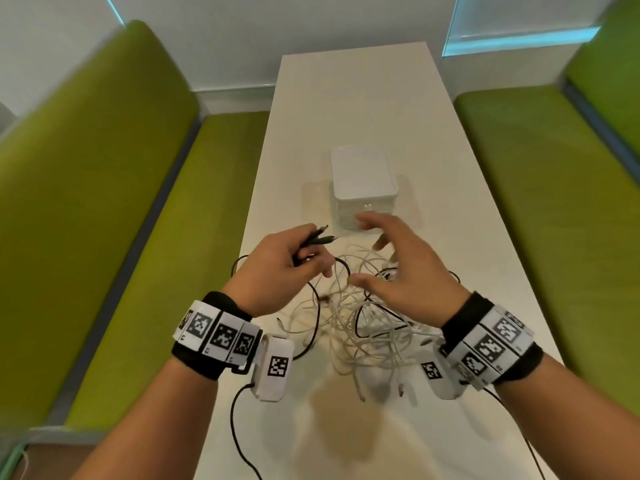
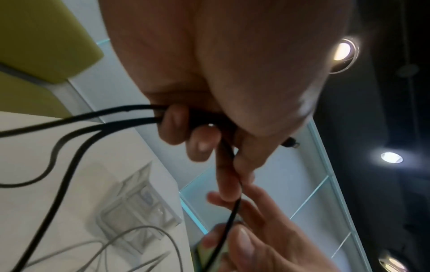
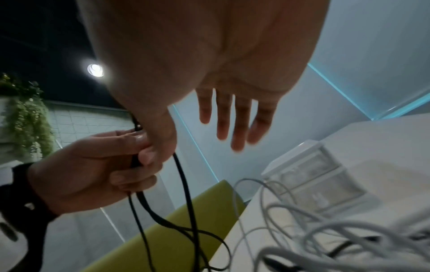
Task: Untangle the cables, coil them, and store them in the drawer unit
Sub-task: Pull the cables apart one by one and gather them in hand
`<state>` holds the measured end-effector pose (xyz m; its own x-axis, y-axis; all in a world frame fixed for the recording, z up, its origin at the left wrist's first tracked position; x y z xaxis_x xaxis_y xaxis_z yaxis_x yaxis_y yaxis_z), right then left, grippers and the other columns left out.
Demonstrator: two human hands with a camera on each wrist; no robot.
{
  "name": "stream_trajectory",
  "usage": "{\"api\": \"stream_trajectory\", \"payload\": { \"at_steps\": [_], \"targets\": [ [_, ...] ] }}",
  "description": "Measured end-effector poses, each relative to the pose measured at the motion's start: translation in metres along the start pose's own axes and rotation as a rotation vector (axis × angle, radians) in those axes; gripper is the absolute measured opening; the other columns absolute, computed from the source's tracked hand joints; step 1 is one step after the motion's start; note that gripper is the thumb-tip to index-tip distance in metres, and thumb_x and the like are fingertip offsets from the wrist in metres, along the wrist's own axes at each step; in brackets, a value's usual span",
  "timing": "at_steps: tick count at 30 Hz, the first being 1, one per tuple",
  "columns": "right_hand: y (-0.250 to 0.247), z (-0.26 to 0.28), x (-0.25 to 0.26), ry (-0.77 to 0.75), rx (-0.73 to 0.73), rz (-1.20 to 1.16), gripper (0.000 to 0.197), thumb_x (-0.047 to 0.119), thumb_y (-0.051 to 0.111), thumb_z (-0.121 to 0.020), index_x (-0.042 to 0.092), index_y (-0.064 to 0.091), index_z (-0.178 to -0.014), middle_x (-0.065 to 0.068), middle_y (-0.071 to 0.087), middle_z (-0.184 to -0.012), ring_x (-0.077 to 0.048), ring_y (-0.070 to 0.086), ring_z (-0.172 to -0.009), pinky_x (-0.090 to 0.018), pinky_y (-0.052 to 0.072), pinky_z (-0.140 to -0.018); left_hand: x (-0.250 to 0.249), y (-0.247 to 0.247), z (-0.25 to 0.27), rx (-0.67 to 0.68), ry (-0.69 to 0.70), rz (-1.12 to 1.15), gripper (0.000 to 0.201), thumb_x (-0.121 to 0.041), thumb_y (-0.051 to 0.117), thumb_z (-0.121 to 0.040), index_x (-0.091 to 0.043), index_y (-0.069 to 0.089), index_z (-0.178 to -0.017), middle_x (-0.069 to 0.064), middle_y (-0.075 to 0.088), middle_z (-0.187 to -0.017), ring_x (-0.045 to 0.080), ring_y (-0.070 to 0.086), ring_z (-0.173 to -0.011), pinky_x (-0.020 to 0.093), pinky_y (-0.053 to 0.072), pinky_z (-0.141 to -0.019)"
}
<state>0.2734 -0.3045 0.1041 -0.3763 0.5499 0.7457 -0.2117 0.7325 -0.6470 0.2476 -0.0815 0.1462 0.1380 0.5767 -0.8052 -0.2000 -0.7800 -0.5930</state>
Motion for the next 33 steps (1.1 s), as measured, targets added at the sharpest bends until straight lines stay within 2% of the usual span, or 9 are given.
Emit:
{"api": "stream_trajectory", "payload": {
  "at_steps": [4,8,11,14,17,24,27,30,33],
  "targets": [
    [0.02,-0.007,-0.009,0.048,0.259,0.121,0.059,0.063,0.075,-0.077,0.044,0.052,-0.128,0.019,0.059,-0.107,-0.002,0.055,-0.095,-0.028,0.049,-0.084,0.024,-0.016,0.0,0.02,-0.229,-0.307,0.039,-0.044,0.066,-0.093,-0.016,0.047,-0.075,-0.007,0.053,-0.064,0.012,0.047,-0.057,0.029,0.037,-0.055],
    [0.022,0.012,-0.051,0.072,0.406,0.279,0.041,0.061,0.075,-0.078,0.039,0.065,-0.11,0.018,0.055,-0.114,-0.006,0.045,-0.107,-0.029,0.041,-0.093,0.088,-0.071,0.021,0.057,-0.551,-0.807,0.014,-0.039,0.065,-0.09,-0.026,0.062,-0.094,-0.001,0.065,-0.082,0.017,0.061,-0.07,0.031,0.051,-0.061],
    [0.016,0.023,-0.071,0.108,0.312,0.259,0.034,0.046,0.074,-0.084,0.034,0.066,-0.114,0.017,0.051,-0.125,-0.009,0.046,-0.117,-0.034,0.043,-0.103,0.12,-0.117,0.041,-0.022,-0.729,-1.065,0.025,-0.036,0.063,-0.09,-0.027,0.065,-0.114,0.002,0.063,-0.08,0.024,0.063,-0.069,0.036,0.059,-0.064],
    [0.012,0.024,-0.075,0.107,0.27,0.263,0.035,0.04,0.075,-0.085,0.035,0.064,-0.118,0.016,0.053,-0.126,-0.009,0.046,-0.12,-0.031,0.041,-0.103,0.128,-0.149,0.048,-0.144,-0.712,-1.192,0.021,-0.037,0.06,-0.093,-0.022,0.058,-0.107,0.004,0.059,-0.074,0.028,0.059,-0.064,0.035,0.054,-0.058],
    [0.013,0.018,-0.074,0.094,0.28,0.3,0.035,0.035,0.074,-0.087,0.03,0.065,-0.12,0.012,0.055,-0.125,-0.012,0.046,-0.12,-0.029,0.04,-0.101,0.136,-0.173,0.047,-0.211,-0.666,-1.252,0.014,-0.026,0.06,-0.088,-0.02,0.047,-0.085,0.006,0.054,-0.062,0.028,0.056,-0.056,0.035,0.052,-0.054],
    [0.004,0.015,-0.082,0.183,0.222,0.358,0.038,0.041,0.075,-0.087,0.028,0.064,-0.12,0.01,0.059,-0.12,-0.014,0.052,-0.114,-0.037,0.047,-0.097,0.216,-0.215,0.061,-0.059,-0.731,-1.347,0.02,-0.018,0.058,-0.077,-0.024,0.039,-0.075,0.002,0.05,-0.06,0.023,0.052,-0.05,0.033,0.051,-0.051],
    [-0.001,0.016,-0.09,0.214,0.23,0.404,0.037,0.04,0.075,-0.087,0.025,0.066,-0.119,0.008,0.06,-0.12,-0.017,0.058,-0.113,-0.039,0.049,-0.095,0.289,-0.24,0.078,-0.072,-0.761,-1.162,0.028,-0.01,0.066,-0.08,-0.018,0.039,-0.079,0.013,0.051,-0.061,0.034,0.056,-0.057,0.041,0.05,-0.055],
    [-0.006,0.022,-0.089,0.213,0.211,0.295,0.039,0.049,0.075,-0.084,0.03,0.066,-0.116,0.01,0.061,-0.122,-0.013,0.055,-0.115,-0.036,0.046,-0.099,0.267,-0.219,0.091,-0.135,-0.75,-1.004,0.035,-0.015,0.078,-0.081,-0.014,0.043,-0.083,0.014,0.055,-0.065,0.034,0.058,-0.061,0.041,0.051,-0.058],
    [-0.003,0.028,-0.069,0.075,0.027,0.273,0.029,0.048,0.07,-0.084,0.033,0.068,-0.108,0.012,0.059,-0.12,-0.013,0.044,-0.12,-0.038,0.039,-0.099,0.202,-0.161,0.083,-0.121,-0.609,-0.876,0.029,-0.027,0.075,-0.086,-0.015,0.05,-0.088,0.011,0.063,-0.072,0.033,0.061,-0.066,0.038,0.051,-0.057]
  ]
}}
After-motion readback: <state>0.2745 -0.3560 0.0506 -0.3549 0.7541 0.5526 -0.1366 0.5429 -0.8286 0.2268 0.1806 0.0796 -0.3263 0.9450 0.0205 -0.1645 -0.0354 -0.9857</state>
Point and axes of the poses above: each hand's wrist, its own z-axis away from the middle knuckle, its own y-axis out of the palm, x = y × z, the point moved 1 cm from there along -z, towards the middle knuckle
